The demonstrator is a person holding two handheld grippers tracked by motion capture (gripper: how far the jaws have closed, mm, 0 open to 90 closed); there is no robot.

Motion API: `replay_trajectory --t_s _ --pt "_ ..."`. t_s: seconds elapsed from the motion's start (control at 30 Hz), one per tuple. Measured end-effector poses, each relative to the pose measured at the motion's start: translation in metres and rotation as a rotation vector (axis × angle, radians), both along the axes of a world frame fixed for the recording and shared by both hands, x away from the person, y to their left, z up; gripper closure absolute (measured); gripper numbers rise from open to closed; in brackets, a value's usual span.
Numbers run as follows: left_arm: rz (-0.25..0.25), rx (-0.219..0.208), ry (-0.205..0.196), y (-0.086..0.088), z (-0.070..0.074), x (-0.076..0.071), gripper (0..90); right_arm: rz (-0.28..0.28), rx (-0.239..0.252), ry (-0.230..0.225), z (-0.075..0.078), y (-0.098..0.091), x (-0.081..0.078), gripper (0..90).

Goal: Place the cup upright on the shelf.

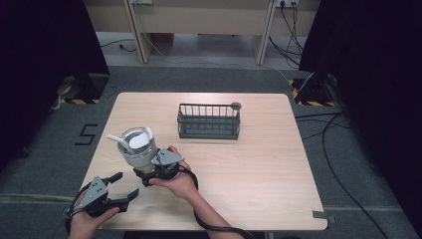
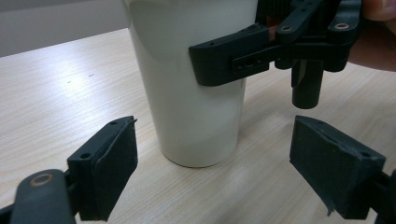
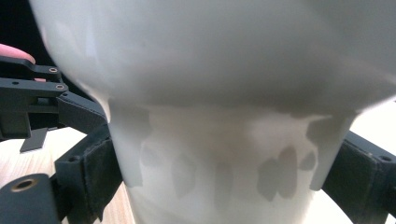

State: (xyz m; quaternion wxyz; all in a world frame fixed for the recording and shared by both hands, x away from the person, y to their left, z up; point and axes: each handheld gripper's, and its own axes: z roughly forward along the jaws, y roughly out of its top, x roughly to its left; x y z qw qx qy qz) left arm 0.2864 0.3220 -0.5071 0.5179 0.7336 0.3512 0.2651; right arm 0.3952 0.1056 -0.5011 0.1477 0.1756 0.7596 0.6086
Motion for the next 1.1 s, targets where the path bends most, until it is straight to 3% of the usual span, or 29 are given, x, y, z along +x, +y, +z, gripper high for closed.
replay_trajectory --t_s 0.73,1.1 --pt "-0.002 -0.007 0.001 0.001 0.0 -0.001 14.6 -0.033 0.007 -0.015 0.0 -0.002 -0.004 10.7" --pt "0.0 -0.008 0.002 0.001 0.0 -0.001 14.6 -0.067 0.033 -0.006 0.012 -0.015 -0.002 10.7"
